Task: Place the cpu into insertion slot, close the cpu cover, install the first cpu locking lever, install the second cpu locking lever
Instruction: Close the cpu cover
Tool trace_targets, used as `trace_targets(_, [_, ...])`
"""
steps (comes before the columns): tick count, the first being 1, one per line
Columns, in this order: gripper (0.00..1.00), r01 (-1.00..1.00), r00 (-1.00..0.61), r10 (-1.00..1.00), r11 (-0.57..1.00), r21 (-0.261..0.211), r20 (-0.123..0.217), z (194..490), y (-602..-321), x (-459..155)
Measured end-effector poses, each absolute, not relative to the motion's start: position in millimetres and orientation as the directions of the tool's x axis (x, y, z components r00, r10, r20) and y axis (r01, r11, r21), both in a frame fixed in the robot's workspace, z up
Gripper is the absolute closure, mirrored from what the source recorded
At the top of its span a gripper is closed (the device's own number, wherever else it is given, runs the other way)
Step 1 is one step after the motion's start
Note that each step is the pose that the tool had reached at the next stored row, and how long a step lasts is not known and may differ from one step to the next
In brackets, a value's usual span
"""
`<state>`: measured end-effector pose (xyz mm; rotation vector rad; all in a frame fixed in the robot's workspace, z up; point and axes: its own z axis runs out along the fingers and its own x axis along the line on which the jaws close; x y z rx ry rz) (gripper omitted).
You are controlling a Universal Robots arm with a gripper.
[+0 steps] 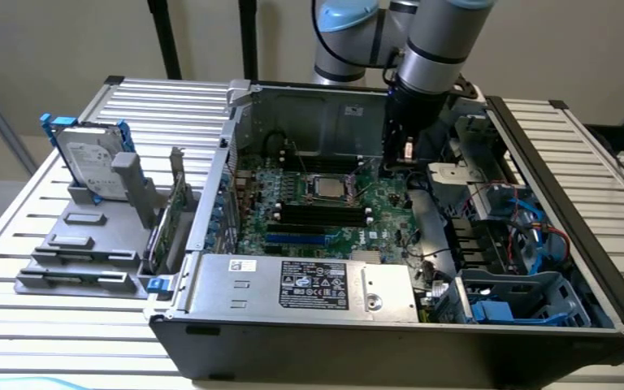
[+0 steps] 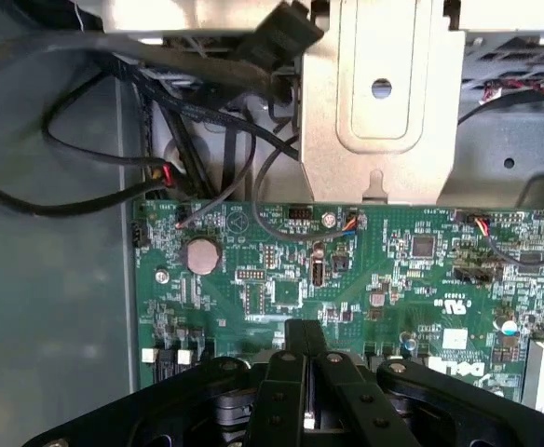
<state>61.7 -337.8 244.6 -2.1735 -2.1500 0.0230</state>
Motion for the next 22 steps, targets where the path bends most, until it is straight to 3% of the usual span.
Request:
trace_targets(5, [0.89,0.993,0.015,0.999,-0.009,-0.120,0.046,244.6,-337.7,57.7])
trace_targets(22, [0.89,0.978,0.018,0.999,-0.009,-0.208,0.044,244.1,-340.5,27.8])
